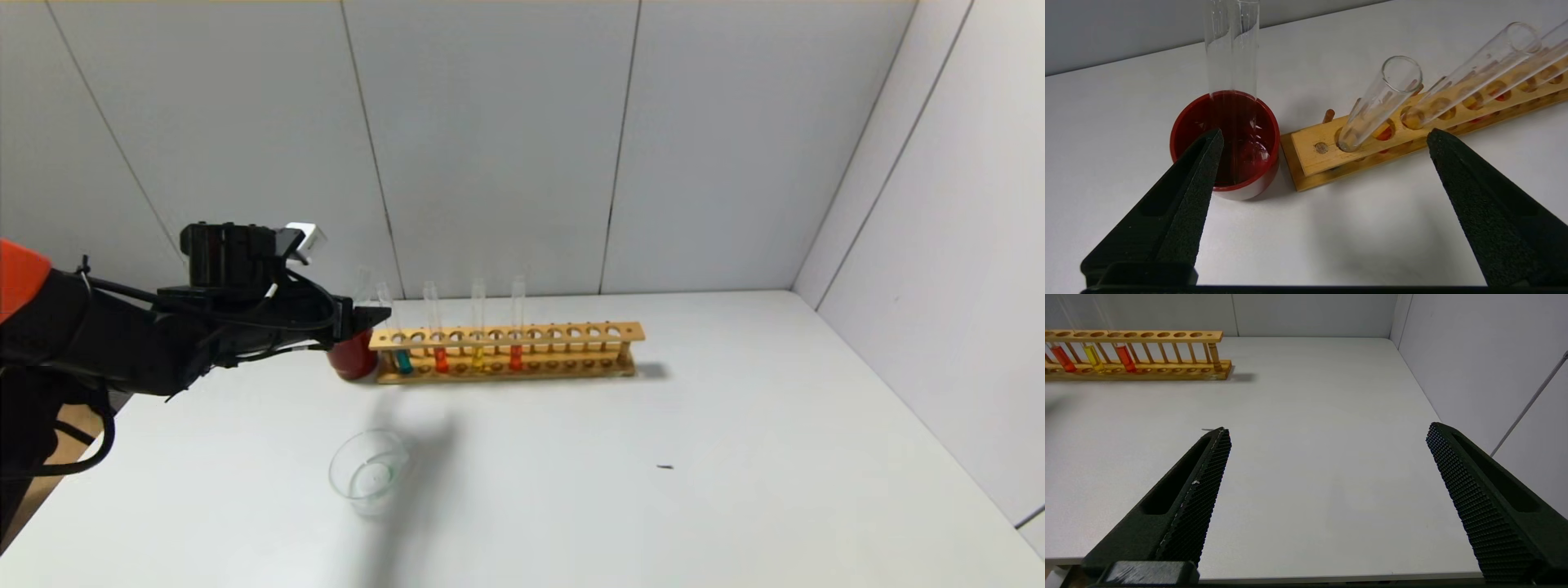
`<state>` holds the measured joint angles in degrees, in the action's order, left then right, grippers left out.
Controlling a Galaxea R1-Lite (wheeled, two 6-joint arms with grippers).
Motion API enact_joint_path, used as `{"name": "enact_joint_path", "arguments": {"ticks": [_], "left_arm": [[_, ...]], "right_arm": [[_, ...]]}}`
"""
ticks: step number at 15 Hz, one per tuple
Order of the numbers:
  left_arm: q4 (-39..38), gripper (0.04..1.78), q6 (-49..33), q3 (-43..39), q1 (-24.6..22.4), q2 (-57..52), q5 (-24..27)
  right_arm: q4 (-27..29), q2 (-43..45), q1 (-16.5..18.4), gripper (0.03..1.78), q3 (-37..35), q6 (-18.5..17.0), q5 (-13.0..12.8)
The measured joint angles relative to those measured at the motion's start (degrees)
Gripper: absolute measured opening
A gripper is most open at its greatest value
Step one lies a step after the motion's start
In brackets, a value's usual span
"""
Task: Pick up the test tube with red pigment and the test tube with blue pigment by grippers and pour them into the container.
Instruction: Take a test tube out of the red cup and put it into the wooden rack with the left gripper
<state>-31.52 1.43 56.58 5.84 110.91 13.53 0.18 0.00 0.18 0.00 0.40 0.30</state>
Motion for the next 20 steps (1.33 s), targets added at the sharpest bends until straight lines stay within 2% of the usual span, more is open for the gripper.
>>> {"name": "enact_joint_path", "arguments": {"ticks": [7,15,17,20], "left_arm": [[0.55,1.75,-0.06,6.01,1.62,5.68,-0.04],[0.66,1.73,0.00,8.39,3.17,8.35,-0.33],[0.71,1.60,0.13,8.39,3.28,8.57,-0.28],[0.52,1.24,0.24,8.78,3.63,8.96,-0.11]], "right_arm": [[0.00,0.00,-0.02,1.75,0.00,0.01,0.02],[0.00,0.00,0.00,1.75,0.00,0.01,0.02],[0.00,0.00,0.00,1.75,0.00,0.00,0.02],[0.00,0.00,-0.02,1.75,0.00,0.01,0.02]]}}
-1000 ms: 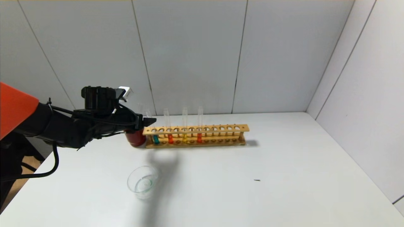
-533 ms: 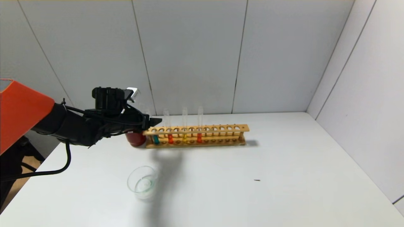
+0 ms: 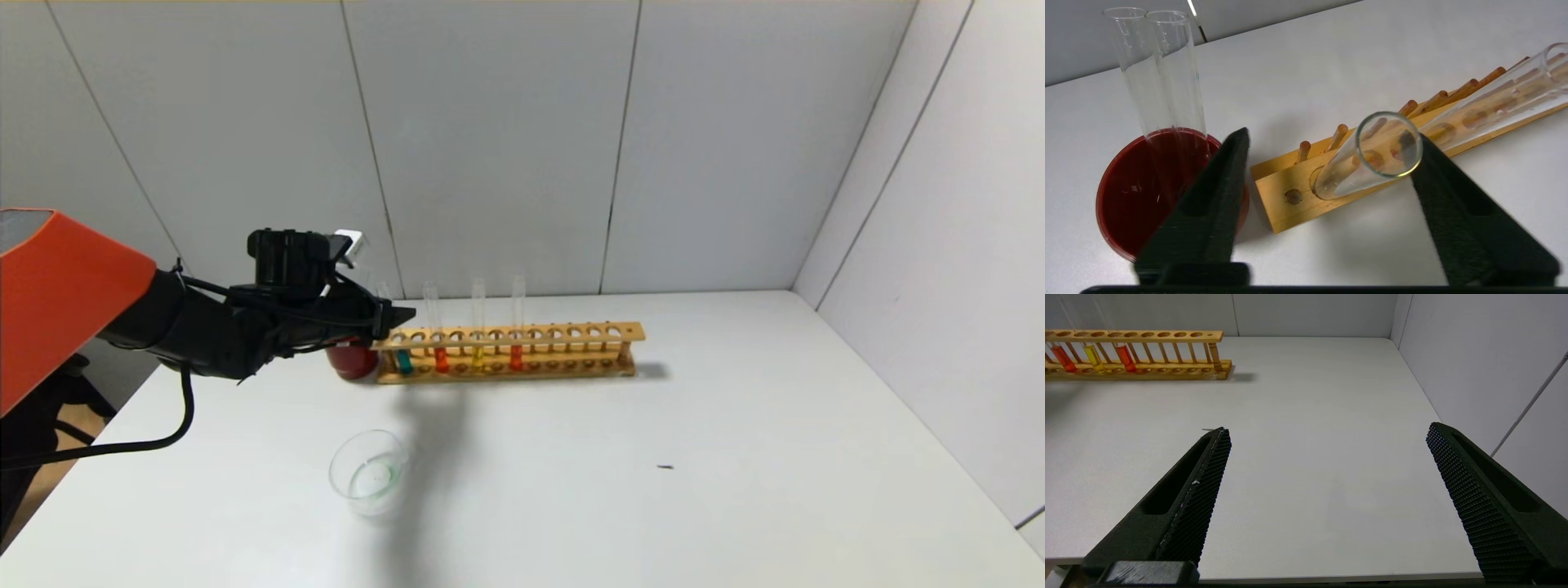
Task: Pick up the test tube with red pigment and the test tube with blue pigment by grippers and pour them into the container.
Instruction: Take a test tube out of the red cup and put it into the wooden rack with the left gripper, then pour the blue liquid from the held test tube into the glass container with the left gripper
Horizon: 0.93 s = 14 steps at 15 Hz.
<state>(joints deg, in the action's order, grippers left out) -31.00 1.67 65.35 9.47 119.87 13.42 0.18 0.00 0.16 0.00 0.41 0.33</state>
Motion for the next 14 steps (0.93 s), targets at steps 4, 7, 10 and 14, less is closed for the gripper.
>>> {"name": "enact_joint_path", "arguments": {"ticks": [4,7,10,14], "left_arm": [[-0.02,0.50,-0.16,1.35,1.66,1.40,-0.44],[-0.06,0.33,-0.10,1.45,1.96,1.60,-0.78],[0.02,0.33,-0.16,1.32,2.01,1.19,-0.78],[0.46,0.33,-0.05,1.56,2.02,-1.51,-0.69]], "right_arm": [[-0.02,0.00,0.02,1.75,0.00,0.00,0.00],[0.00,0.00,0.00,1.75,0.00,0.00,0.00],[0.00,0.00,0.00,1.75,0.00,0.00,0.00],[0.00,0.00,0.05,1.75,0.00,0.00,-0.02]]}}
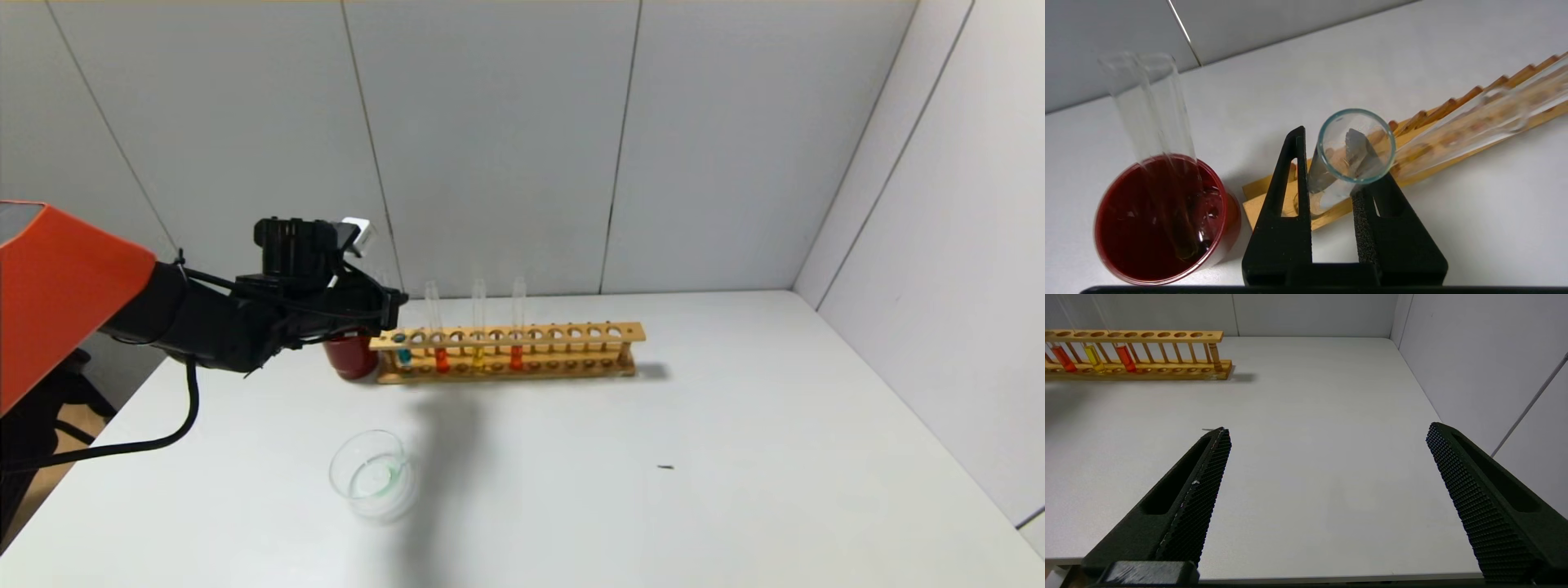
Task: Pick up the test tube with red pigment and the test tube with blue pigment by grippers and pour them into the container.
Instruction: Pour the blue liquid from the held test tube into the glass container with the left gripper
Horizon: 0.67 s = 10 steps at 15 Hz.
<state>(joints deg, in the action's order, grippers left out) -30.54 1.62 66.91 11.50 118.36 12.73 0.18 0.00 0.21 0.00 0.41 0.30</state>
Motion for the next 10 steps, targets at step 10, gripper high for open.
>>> {"name": "enact_joint_path", "arguments": {"ticks": [10], "left_arm": [[13.62,0.33,0.44,5.66,0.35,-16.32,0.20]], "right_arm": [[0.00,0.00,-0.05,1.75,0.00,0.00,0.00]]}}
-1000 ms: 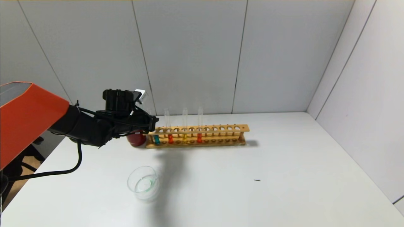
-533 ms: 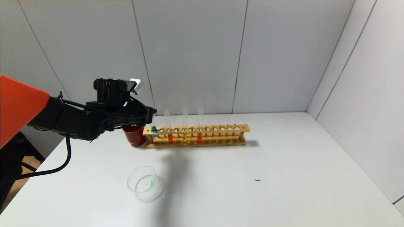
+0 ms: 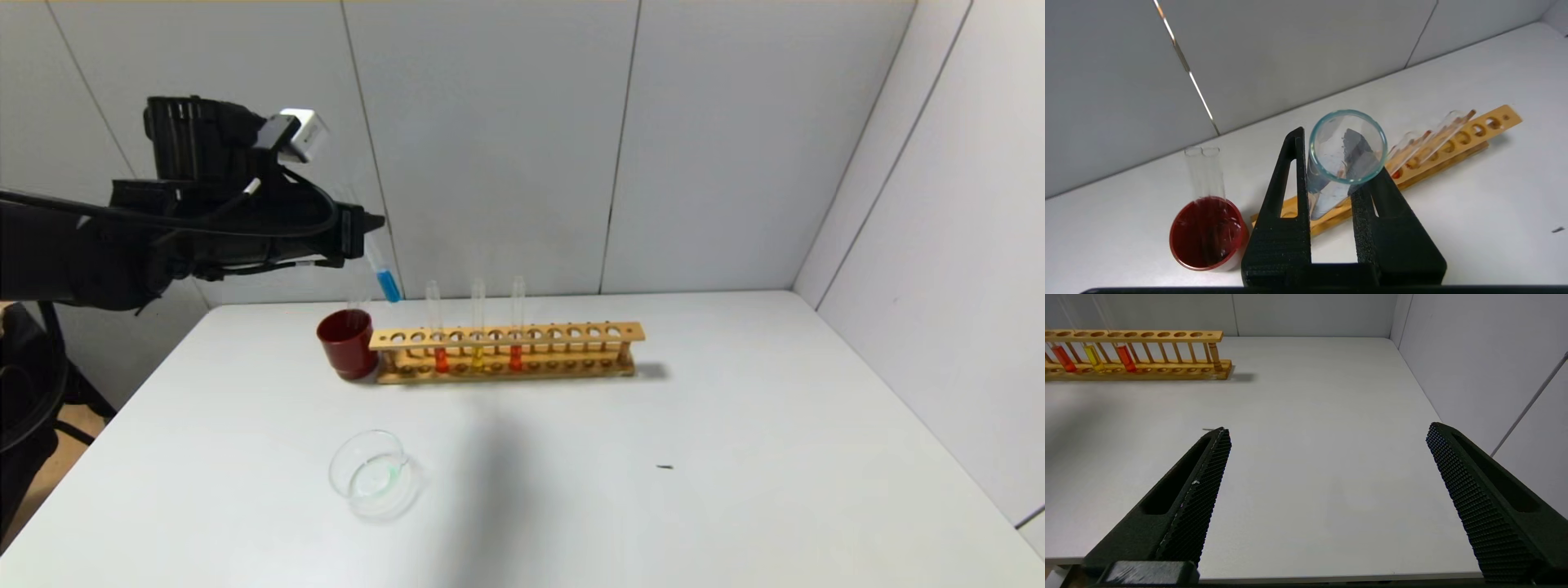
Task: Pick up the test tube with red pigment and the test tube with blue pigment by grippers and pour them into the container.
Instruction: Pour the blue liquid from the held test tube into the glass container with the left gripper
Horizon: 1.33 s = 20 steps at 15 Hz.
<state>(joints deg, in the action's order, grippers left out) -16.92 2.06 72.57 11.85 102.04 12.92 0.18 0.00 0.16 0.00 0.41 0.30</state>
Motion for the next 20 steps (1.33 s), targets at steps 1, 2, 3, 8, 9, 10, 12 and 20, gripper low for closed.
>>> {"name": "enact_joint_path", "arguments": {"ticks": [1,2,3,8,9,10,12,20], "left_arm": [[0.85,0.33,0.02,-0.52,0.07,-1.71,0.00],[1.90,0.33,0.20,-1.57,-0.04,-3.55,0.02],[2.79,0.33,0.94,-3.01,-0.20,-5.38,0.00],[6.95,0.33,12.37,-15.24,-3.12,-15.32,-0.02],[7.03,0.33,13.79,-17.73,-3.72,-17.18,0.00],[6.78,0.33,14.42,-19.93,-4.17,-18.65,-0.06],[5.90,0.33,14.45,-23.82,-4.78,-20.57,-0.74],[-25.97,0.33,18.82,-41.35,-6.78,-16.40,-0.06]], "right_arm": [[0.00,0.00,0.00,1.75,0.00,0.00,0.02],[0.00,0.00,0.05,1.75,0.00,0.00,0.02],[0.00,0.00,0.05,1.75,0.00,0.00,0.02],[0.00,0.00,0.05,1.75,0.00,0.00,0.00],[0.00,0.00,0.00,1.75,0.00,0.00,0.00],[0.00,0.00,0.00,1.75,0.00,0.00,0.02],[0.00,0.00,0.05,1.75,0.00,0.00,0.00],[0.00,0.00,0.05,1.75,0.00,0.00,0.02]]}}
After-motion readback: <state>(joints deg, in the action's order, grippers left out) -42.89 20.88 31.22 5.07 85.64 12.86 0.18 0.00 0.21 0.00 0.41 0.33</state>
